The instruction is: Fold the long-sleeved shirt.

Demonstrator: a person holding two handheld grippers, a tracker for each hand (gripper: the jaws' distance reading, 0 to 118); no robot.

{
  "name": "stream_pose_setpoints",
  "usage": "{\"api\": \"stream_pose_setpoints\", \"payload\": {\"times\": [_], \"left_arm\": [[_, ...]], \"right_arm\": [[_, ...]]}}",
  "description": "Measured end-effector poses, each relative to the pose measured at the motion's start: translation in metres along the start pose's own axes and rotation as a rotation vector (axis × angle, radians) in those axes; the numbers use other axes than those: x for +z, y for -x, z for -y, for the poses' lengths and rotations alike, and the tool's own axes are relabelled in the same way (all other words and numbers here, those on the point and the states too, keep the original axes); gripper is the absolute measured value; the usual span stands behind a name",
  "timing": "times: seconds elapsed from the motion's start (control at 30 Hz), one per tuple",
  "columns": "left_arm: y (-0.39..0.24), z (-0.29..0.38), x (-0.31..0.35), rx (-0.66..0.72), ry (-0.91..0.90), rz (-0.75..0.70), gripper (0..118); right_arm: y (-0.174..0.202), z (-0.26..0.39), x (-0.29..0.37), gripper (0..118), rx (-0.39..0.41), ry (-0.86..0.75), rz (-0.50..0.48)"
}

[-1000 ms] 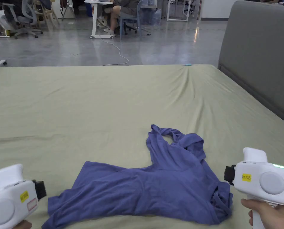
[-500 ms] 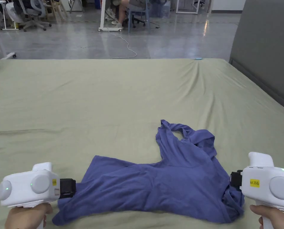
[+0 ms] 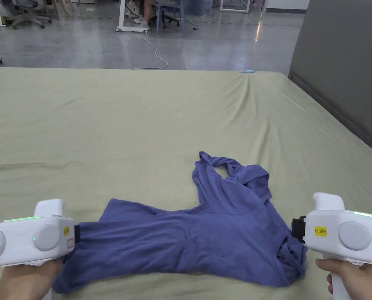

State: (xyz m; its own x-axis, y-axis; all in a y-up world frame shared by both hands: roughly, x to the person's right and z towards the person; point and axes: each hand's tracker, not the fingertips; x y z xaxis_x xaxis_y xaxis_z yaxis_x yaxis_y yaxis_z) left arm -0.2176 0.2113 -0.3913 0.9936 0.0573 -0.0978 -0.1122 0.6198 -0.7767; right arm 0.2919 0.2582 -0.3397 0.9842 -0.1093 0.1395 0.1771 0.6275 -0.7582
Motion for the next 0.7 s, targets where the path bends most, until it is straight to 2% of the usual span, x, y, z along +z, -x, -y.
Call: {"api": "stream_pose_setpoints", "payload": {"times": [0.1,0.13,0.23,0.27,0.4,0.47,0.57,0.6,0.63,0.67,0.7], "left_arm": [[0.001,-0.009,0.016,0.021,-0.044,0.033,0],[0.001,-0.011,0.025,0.020,-0.061,0.048,0],[-0.004,-0.015,0.038,0.015,-0.088,0.058,0],[-0.006,-0.016,0.044,0.017,-0.094,0.065,0],[-0.010,-0.017,0.052,0.013,-0.104,0.087,0],[-0.012,-0.016,0.054,0.008,-0.103,0.079,0],[-0.009,-0.016,0.052,0.017,-0.096,0.078,0],[-0.009,-0.016,0.052,0.019,-0.095,0.079,0],[-0.010,-0.016,0.052,0.021,-0.092,0.077,0],[-0.008,-0.017,0.049,0.023,-0.088,0.075,0],[-0.007,-0.017,0.049,0.024,-0.087,0.074,0]], "right_arm": [[-0.004,-0.008,-0.004,0,-0.014,0.001,-0.005],[-0.005,-0.013,-0.009,19,-0.011,0.006,-0.012],[0.001,-0.036,-0.038,94,0.062,0.080,-0.055],[0.005,-0.045,-0.052,95,0.086,0.096,-0.063],[0.020,-0.080,-0.110,92,0.158,0.157,-0.061],[0.029,-0.095,-0.141,77,0.192,0.190,-0.086],[0.043,-0.109,-0.182,60,0.212,0.262,-0.049],[0.044,-0.109,-0.193,48,0.216,0.294,-0.039],[0.047,-0.106,-0.202,18,0.213,0.351,-0.016],[0.048,-0.103,-0.207,8,0.217,0.394,-0.007],[0.051,-0.101,-0.204,5,0.220,0.353,-0.020]]}}
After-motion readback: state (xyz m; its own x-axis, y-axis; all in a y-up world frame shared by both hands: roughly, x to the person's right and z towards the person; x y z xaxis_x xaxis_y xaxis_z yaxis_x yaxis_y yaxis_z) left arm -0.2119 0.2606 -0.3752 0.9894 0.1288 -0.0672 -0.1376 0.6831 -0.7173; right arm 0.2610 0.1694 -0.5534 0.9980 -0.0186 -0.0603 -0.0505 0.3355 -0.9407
